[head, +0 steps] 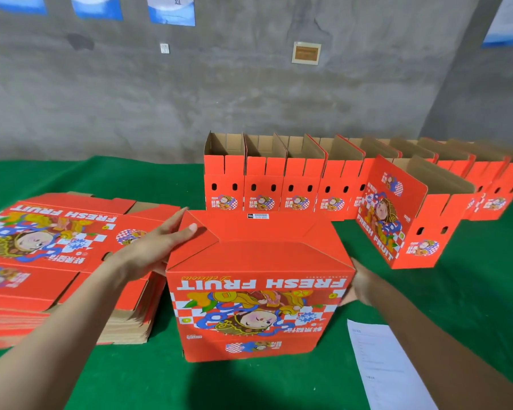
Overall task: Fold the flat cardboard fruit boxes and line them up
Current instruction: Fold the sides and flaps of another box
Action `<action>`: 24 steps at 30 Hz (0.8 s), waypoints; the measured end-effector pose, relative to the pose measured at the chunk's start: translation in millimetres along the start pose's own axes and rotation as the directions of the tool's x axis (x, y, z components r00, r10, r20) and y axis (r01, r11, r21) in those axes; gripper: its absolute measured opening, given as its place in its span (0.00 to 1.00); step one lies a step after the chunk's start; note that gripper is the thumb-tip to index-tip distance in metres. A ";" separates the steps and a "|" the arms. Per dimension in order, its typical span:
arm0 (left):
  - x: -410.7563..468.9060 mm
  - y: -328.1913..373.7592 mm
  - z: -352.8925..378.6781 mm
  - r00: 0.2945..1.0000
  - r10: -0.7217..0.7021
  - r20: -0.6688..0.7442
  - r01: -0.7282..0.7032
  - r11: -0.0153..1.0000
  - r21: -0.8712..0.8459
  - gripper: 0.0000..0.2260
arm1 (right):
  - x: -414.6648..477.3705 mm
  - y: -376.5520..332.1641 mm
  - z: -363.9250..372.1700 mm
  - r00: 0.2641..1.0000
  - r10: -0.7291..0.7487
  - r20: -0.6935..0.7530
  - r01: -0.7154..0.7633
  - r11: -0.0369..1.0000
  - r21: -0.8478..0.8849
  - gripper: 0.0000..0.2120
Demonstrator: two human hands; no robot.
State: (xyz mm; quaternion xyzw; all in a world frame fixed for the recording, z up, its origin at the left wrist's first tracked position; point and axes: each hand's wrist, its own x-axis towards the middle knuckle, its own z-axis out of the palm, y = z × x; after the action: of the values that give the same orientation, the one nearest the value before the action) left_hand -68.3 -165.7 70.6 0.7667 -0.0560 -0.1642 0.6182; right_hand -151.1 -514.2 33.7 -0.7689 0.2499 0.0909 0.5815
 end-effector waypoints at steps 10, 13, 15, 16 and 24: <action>4.7 19.6 6.1 0.946 0.143 -0.292 -0.211 0.954 -0.213 0.10 | 4.6 -27.1 -30.9 0.960 -0.183 0.211 0.189 0.982 -0.009 0.31; 10.3 12.7 7.7 0.931 0.145 -0.334 -0.251 0.920 -0.301 0.11 | 7.3 -22.0 -37.7 0.926 -0.243 0.289 0.246 0.969 0.026 0.33; 13.3 7.4 8.7 0.926 0.170 -0.337 -0.285 0.901 -0.326 0.13 | 10.3 -15.2 -41.9 0.885 -0.310 0.346 0.297 0.950 0.092 0.33; 14.3 5.2 9.7 0.927 0.184 -0.328 -0.297 0.894 -0.335 0.14 | 12.0 -12.4 -43.4 0.872 -0.348 0.344 0.324 0.938 0.125 0.34; 29.8 -7.5 21.6 0.911 0.296 -0.287 -0.348 0.926 -0.149 0.19 | 17.1 -4.6 -41.6 0.875 -0.415 0.249 0.371 0.905 0.206 0.33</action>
State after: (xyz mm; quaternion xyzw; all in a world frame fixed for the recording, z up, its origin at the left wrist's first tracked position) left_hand -48.1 -192.7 53.9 0.6968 -0.0843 0.0373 0.7113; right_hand -140.5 -557.1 43.0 -0.7358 0.0070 0.0619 0.6743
